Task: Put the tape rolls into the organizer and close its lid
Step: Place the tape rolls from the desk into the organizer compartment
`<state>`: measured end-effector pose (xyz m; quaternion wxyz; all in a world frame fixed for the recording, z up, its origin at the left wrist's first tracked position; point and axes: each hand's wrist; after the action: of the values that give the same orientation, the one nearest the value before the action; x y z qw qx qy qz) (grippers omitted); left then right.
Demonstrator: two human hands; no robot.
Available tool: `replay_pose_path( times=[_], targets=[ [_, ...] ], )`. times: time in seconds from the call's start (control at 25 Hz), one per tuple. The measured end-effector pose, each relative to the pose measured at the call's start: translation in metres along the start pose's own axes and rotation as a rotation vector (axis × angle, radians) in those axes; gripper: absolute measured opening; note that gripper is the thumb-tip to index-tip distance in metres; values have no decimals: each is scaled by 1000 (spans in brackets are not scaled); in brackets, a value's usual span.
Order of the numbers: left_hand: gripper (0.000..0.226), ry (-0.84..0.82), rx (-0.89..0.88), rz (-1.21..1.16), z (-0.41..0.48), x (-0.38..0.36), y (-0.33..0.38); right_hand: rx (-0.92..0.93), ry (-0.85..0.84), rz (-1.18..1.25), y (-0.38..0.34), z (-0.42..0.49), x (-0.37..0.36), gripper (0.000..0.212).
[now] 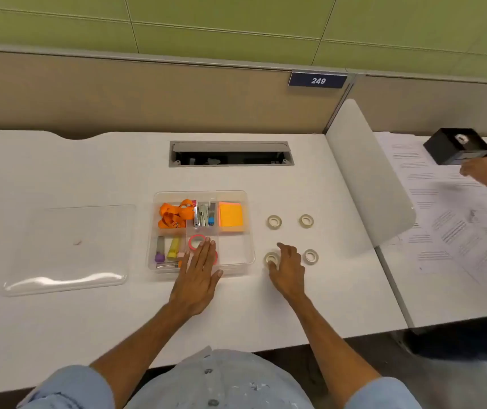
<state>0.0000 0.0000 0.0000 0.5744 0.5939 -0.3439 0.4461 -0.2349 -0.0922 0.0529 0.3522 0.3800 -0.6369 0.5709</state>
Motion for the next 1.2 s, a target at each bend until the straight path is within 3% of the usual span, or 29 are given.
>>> replay_pose_path(
  times=[0.12,0.36,0.48,0.64,0.8,1.0,1.08,1.2],
  targets=[
    [70,5,36,13,-4,-1,0,42,-40,-118,1,0,-6,61],
    [68,9,10,46,-19,-6,-6,13,-25,-169,0,3,-15,44],
    [69,0,-6,57,-28,-8,-8,12,100,-151,-11,5,-15,41],
    [70,-17,-2,81,-32,-11,-10,179,315,-177,-30,2,-18,44],
    [69,-25,-3,91,-32,-10,-9,375,155,-187,-49,-1,-34,48],
    [69,-36,0,76,-30,-10,-9,420,-37,-281,-58,-4,-45,52],
    [70,-32,-3,75,-31,-10,-10,432,-43,-273,-57,-6,-46,52],
    [74,-15,-10,74,-32,-11,-11,425,96,-150,-49,-7,-41,42]
  ],
)
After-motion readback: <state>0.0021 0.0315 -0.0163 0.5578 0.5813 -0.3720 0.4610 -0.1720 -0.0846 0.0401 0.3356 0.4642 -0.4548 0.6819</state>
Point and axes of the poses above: each hand's wrist, its own z-axis towards the middle knuckle, its own x-axis out of the back of the hand, y = z × x, and after that the axes turned 14 degrees about y, right-handed
